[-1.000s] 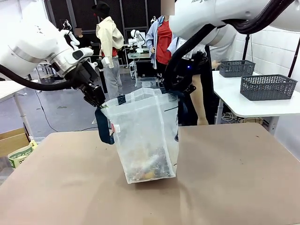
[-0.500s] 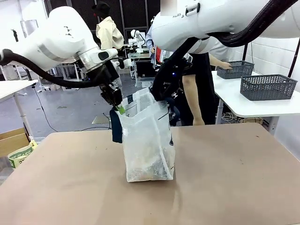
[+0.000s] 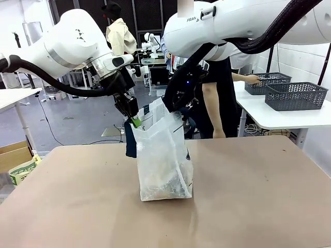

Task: Transfer purchased items from the store into the shopping bag.
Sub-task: Move the Reusable shopping bag to the right side of the table.

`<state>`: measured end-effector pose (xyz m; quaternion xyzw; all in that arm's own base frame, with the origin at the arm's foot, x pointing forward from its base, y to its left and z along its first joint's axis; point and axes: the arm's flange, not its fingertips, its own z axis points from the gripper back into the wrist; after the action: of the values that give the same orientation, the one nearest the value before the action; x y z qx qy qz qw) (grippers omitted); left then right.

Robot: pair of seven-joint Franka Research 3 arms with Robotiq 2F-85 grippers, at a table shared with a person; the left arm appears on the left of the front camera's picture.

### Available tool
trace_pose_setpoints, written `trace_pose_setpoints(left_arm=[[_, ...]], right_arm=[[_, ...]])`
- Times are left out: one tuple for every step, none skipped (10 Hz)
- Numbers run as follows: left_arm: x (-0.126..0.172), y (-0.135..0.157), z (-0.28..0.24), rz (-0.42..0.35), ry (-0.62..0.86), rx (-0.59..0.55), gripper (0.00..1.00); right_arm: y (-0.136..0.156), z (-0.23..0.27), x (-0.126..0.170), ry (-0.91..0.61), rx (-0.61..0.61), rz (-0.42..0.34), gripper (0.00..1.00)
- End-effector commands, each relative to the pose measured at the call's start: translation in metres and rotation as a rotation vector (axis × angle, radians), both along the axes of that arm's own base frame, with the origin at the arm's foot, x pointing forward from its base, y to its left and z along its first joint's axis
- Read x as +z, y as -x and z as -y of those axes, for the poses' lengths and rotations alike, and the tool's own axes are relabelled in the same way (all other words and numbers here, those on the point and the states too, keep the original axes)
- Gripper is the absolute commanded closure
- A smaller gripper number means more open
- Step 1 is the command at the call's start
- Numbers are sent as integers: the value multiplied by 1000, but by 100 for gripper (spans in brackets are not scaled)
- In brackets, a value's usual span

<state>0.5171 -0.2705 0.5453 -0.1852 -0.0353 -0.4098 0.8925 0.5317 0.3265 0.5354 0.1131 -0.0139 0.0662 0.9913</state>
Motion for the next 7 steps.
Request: trace_pose_setpoints(left_arm=[[-4,5,7,-101,-214,203,100],[-5,5,10,-97,-276,277,100],[-4,4,9,-85,-288,345,100],[-2,3,7,-63,-261,398,100],[2,0,9,-61,-164,407,100],[-6,5,0,-45,-259,359,100],[-6,5,0,-45,-259,359,100]], right_arm=[[9,-5,-7,65,-106,25,100],[12,-8,-8,92,-170,23,100],[14,-8,-8,118,-226,32,100],[14,-8,-8,136,-275,58,100],[14,-8,-10,133,-269,59,100],[13,-2,-6,109,-170,76,100],[7,-9,-2,110,-235,34,100]])
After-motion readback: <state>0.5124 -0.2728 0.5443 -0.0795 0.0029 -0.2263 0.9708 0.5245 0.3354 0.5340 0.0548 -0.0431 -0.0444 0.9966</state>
